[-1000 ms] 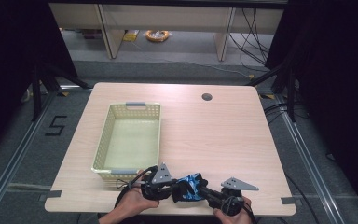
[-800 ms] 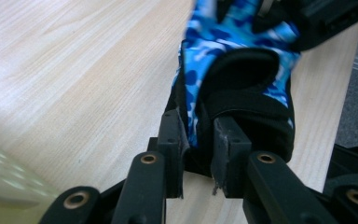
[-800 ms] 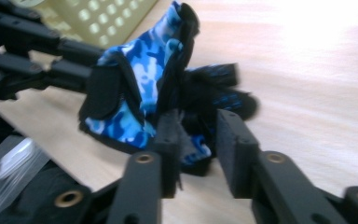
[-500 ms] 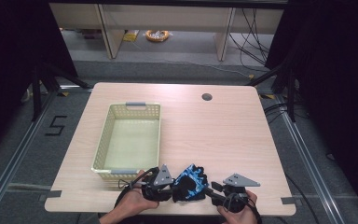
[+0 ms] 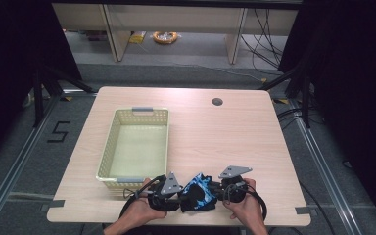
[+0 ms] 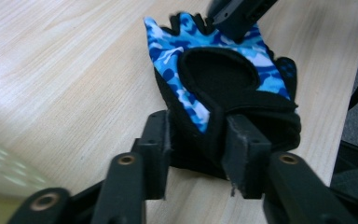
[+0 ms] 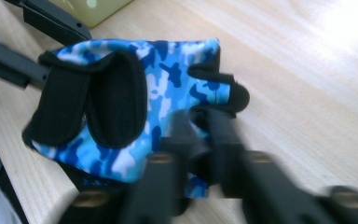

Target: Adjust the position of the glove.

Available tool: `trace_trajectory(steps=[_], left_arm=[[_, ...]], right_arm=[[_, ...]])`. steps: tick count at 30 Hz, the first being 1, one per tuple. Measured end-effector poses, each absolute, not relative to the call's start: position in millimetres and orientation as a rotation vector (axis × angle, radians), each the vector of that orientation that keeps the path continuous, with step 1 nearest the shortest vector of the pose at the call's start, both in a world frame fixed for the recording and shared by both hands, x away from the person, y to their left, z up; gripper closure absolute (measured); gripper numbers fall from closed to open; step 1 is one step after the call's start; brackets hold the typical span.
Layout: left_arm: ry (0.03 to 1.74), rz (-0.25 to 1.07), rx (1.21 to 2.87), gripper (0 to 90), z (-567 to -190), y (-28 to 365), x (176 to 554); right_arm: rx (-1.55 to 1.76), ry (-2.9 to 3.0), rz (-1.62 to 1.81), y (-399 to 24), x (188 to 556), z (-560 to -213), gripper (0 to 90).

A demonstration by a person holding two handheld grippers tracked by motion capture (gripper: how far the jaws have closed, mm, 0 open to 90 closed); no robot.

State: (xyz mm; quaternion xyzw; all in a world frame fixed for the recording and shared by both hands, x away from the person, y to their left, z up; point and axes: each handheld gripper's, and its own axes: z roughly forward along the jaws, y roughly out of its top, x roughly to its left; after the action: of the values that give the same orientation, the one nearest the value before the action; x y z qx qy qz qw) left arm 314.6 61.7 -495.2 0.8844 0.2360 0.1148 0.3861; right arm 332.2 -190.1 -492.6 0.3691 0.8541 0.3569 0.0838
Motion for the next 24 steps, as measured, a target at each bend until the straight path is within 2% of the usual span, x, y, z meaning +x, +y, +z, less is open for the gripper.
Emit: trace_trajectory(steps=[2,7,13,19,24], left_arm=[[0.611,0.285,2.236,66.5,-495.2,63.0,314.5],[0.65,0.277,2.197,74.6,-489.6,66.1,314.2],[0.658,0.269,2.177,76.0,-484.9,73.7,318.3],[0.668,0.263,2.203,76.4,-494.6,71.6,319.4],[0.677,0.264,2.207,76.2,-495.2,71.9,318.2]], right_arm=[[1.134,2.542,1.105,-190.8,330.9,-494.6,89.5],[1.076,2.526,1.132,-194.3,322.1,-476.1,89.9],[1.13,2.518,1.173,-193.8,295.2,-463.1,89.8],[1.162,2.551,1.122,-192.2,294.3,-487.9,89.7],[1.151,2.579,1.09,-187.8,297.2,-493.4,88.8]])
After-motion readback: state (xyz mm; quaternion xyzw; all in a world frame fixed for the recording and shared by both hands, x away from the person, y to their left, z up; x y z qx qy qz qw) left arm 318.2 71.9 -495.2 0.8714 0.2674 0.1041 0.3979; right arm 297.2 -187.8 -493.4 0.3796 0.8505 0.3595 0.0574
